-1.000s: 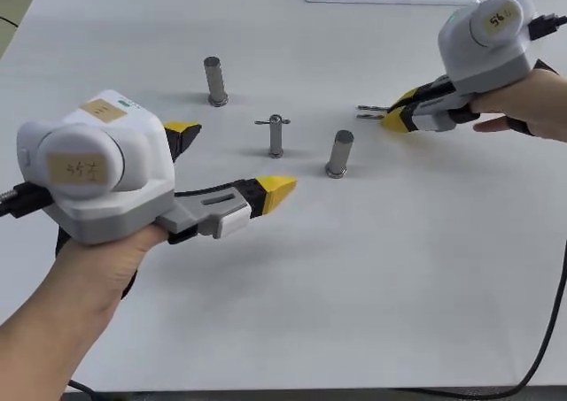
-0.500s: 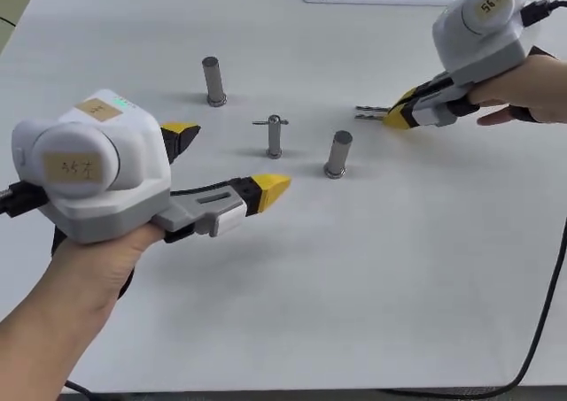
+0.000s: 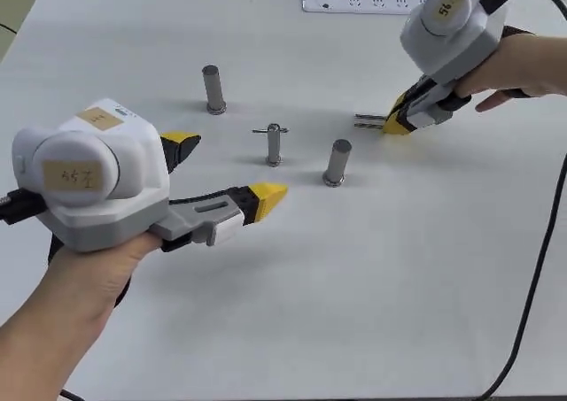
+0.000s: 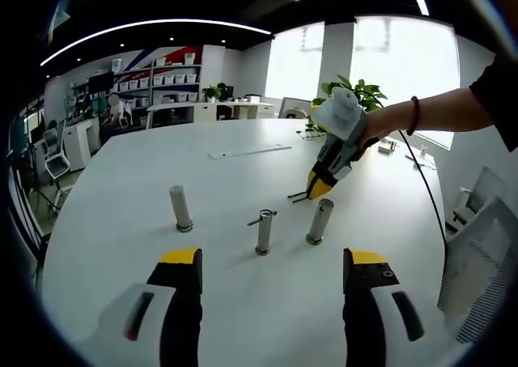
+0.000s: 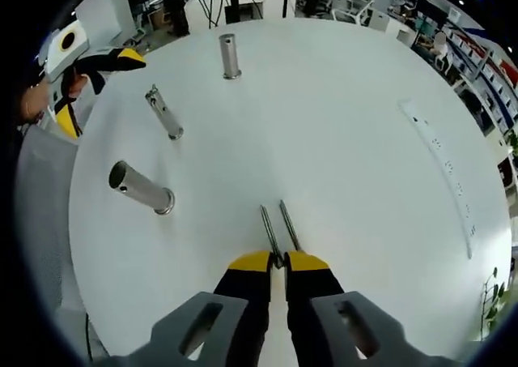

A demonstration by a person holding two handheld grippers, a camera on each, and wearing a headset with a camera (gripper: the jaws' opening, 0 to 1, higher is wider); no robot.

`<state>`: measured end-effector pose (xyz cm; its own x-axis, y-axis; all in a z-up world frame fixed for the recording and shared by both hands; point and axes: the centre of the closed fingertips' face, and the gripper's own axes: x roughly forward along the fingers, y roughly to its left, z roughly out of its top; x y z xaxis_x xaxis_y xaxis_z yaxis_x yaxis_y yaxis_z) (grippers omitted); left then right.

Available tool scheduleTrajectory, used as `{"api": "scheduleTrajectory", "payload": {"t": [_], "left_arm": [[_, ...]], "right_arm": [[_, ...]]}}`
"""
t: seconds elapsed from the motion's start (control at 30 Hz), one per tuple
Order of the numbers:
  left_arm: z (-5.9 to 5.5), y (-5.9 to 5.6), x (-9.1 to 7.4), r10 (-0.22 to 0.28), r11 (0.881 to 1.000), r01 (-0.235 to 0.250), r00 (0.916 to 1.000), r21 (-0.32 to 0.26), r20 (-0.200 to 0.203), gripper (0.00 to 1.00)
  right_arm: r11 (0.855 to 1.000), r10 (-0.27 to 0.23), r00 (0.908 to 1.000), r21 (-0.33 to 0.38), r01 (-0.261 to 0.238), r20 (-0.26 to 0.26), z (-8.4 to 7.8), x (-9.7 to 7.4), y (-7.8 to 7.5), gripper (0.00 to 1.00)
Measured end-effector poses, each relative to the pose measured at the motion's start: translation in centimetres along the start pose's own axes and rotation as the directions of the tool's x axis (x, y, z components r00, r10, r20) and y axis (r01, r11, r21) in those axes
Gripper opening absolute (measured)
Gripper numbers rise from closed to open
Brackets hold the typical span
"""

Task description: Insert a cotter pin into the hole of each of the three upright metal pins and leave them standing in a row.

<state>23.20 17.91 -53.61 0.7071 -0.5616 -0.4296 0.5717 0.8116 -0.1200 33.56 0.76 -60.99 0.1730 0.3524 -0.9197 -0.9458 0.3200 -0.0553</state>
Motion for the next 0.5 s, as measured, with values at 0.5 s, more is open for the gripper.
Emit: {"api": "scheduleTrajectory", "payload": {"t": [0.5], "left_arm": [[0.13,-0.06,-0.32,0.003,1.000,-0.003,1.0000,0.011,-0.003,0.70]], "right_arm": [[0.995,-0.021,0.9998,-0.095,0.021,0.000,0.51,-0.19,0.84,0.00]]}}
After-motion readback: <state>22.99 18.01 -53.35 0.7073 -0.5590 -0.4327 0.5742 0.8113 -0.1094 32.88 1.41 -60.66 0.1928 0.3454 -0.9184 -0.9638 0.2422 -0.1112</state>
